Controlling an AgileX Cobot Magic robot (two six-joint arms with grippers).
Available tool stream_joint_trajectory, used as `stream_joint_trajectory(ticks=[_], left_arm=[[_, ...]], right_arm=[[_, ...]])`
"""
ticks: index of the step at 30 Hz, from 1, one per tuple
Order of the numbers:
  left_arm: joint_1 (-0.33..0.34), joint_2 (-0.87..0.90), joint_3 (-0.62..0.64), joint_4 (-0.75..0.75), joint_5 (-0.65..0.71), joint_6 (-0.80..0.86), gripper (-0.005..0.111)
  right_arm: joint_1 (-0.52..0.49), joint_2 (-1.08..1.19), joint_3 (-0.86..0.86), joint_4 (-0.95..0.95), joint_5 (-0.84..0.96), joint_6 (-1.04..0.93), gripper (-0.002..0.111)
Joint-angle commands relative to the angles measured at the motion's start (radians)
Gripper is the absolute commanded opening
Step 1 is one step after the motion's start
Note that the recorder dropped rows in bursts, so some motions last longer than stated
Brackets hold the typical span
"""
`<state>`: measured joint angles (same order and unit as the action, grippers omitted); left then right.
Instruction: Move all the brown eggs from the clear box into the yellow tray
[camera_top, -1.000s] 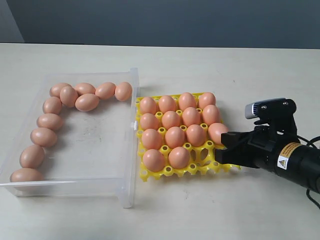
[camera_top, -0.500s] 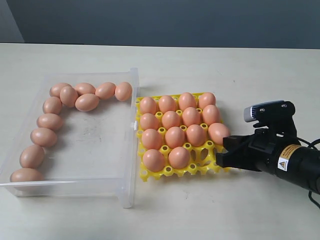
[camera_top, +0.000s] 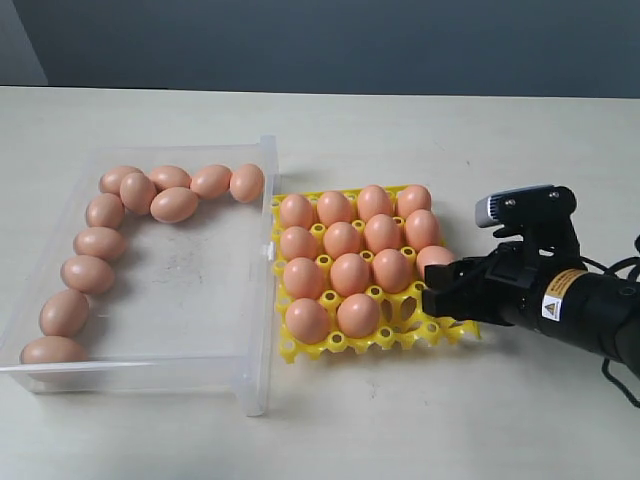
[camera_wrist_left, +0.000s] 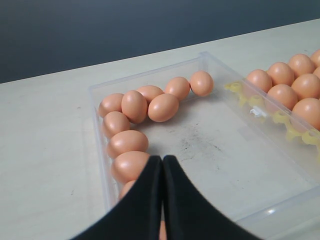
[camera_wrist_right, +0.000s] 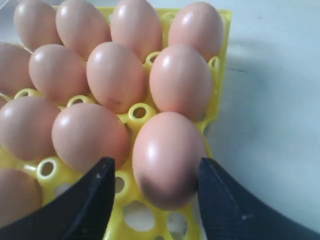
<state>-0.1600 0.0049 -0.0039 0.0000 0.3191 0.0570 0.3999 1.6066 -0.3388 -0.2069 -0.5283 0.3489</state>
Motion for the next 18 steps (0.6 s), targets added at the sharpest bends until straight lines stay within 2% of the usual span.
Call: stream_joint_trajectory(ticks=[1, 3, 7, 10, 18], left_arm=[[-0.001, -0.005, 0.004, 0.0, -0.01, -0.003, 0.0], [-0.001, -0.005, 0.004, 0.0, -0.01, -0.003, 0.0], [-0.001, -0.005, 0.004, 0.0, -0.01, -0.003, 0.0], [-0.001, -0.005, 0.004, 0.0, -0.01, -0.003, 0.0], [-0.001, -0.005, 0.004, 0.0, -0.01, -0.003, 0.0]], right_arm=[[0.001, 0.041, -0.034, -0.092, 0.018, 0.073, 0.049], [0.001, 0.057, -0.04, -0.146, 0.026, 0.106, 0.043], [0.001, 0.059, -0.042, -0.185, 0.024, 0.118, 0.016], [0.001, 0.059, -0.042, -0.185, 0.009, 0.118, -0.001], [0.001, 0.03, -0.042, -0.193, -0.018, 0.118, -0.001]])
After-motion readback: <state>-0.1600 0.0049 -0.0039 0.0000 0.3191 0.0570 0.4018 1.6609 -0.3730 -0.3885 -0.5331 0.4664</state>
